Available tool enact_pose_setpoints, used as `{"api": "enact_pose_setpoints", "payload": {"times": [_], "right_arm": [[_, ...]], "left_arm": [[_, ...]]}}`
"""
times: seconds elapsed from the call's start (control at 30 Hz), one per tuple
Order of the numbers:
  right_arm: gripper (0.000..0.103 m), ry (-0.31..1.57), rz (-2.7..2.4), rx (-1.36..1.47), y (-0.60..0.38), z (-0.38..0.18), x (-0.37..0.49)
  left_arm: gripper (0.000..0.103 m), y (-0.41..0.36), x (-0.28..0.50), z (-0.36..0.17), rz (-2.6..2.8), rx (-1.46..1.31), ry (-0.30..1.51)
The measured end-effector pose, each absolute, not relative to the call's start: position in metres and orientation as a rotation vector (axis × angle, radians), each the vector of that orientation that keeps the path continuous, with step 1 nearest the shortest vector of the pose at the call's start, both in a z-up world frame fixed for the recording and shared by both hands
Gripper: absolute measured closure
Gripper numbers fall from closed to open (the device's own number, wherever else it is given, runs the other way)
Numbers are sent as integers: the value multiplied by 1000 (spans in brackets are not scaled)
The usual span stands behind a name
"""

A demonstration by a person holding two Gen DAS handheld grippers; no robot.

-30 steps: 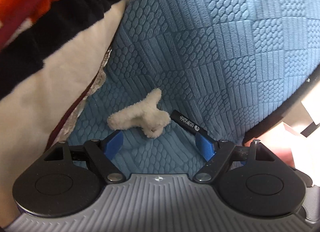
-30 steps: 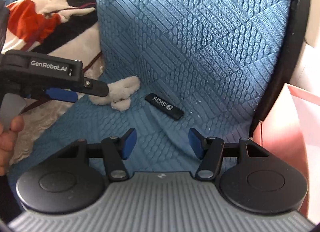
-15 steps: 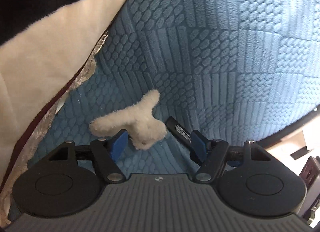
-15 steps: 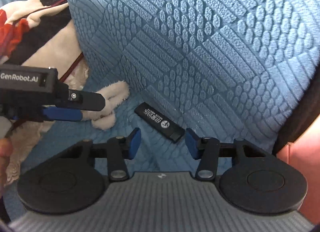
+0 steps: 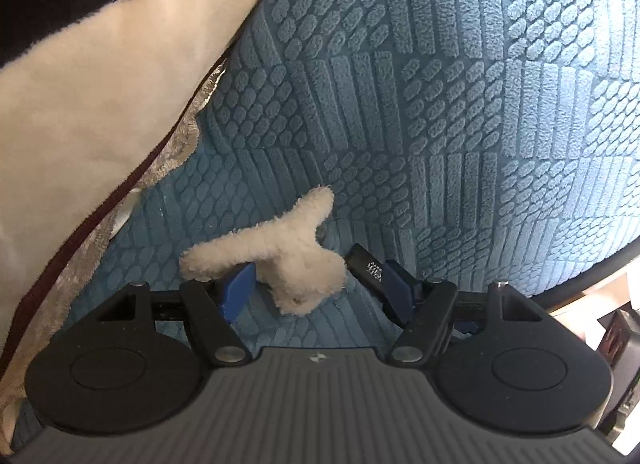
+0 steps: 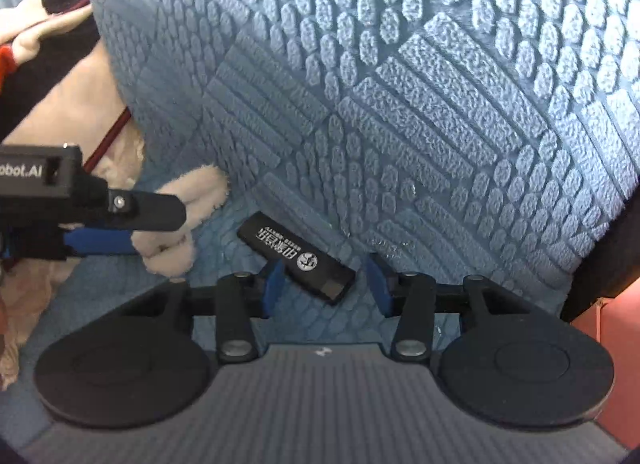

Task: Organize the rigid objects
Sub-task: 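Close the left gripper on the white fluffy toy while the right grasps the black USB stick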

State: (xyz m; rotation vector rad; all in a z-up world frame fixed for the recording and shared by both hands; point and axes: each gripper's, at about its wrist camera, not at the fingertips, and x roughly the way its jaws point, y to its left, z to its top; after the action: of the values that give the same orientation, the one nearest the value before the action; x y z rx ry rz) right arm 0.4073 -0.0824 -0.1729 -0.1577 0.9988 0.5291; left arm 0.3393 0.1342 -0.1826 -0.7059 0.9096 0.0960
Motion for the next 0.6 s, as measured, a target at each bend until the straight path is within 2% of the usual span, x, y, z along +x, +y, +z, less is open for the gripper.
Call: {"api": "enact_pose_setpoints", "payload": {"times": [0.1, 0.27, 0.37, 0.6], "right_arm": [[68, 997, 555, -221, -76, -173, 404], [75, 1027, 573, -238, -67, -169, 399], [87, 1025, 577, -230, -68, -160, 394], [91, 1036, 629, -228, -64, -157, 385]], "left_arm": [[29, 137, 339, -183, 97, -710, 907], [29, 140, 340, -186, 103, -714, 906], [29, 140, 341, -187, 103, -707, 903], [40, 132, 340, -188, 107, -661, 888]]}}
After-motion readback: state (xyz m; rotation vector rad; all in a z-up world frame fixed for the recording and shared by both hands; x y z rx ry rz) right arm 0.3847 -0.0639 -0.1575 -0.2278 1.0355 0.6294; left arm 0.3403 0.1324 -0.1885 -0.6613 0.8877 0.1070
